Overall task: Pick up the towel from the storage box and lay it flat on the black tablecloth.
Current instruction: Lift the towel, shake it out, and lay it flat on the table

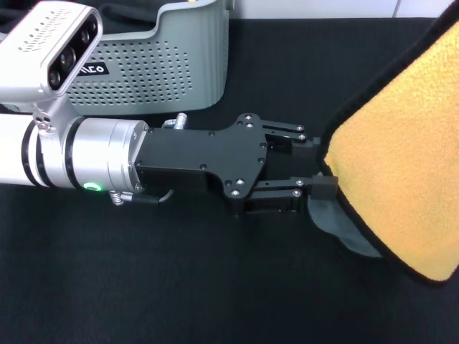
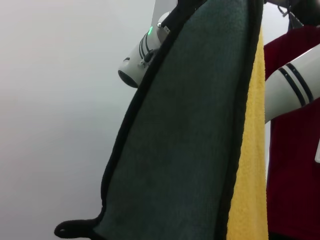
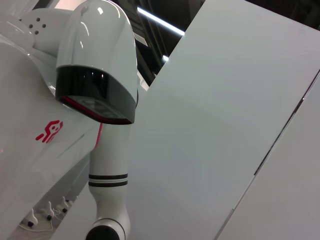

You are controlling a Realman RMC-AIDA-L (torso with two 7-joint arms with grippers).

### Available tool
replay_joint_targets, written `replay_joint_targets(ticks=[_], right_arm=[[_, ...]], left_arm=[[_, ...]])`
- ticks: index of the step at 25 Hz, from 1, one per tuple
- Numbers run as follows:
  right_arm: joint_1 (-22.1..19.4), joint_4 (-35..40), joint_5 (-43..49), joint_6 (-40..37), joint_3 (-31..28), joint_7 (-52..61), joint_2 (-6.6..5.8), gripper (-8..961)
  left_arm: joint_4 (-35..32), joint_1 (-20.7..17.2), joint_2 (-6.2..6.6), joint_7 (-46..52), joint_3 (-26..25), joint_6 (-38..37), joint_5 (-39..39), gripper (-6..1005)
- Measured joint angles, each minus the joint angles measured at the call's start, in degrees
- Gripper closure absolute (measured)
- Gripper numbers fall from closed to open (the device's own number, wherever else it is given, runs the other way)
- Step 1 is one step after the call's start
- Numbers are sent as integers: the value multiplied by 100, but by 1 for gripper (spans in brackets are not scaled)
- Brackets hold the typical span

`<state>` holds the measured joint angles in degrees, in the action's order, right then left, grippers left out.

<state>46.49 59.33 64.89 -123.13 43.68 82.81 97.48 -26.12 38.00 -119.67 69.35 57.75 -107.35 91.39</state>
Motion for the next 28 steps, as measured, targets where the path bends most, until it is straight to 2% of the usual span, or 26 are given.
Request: replay_joint_targets(ticks=[10, 28], right_arm=[[9, -11, 184, 11, -14, -6, 113, 948], [43, -11, 212, 70, -53, -36, 225, 948]], left_arm=[[186, 52, -20, -12, 0, -361, -13, 565], [415, 101, -65, -51, 0, -324, -77, 571]])
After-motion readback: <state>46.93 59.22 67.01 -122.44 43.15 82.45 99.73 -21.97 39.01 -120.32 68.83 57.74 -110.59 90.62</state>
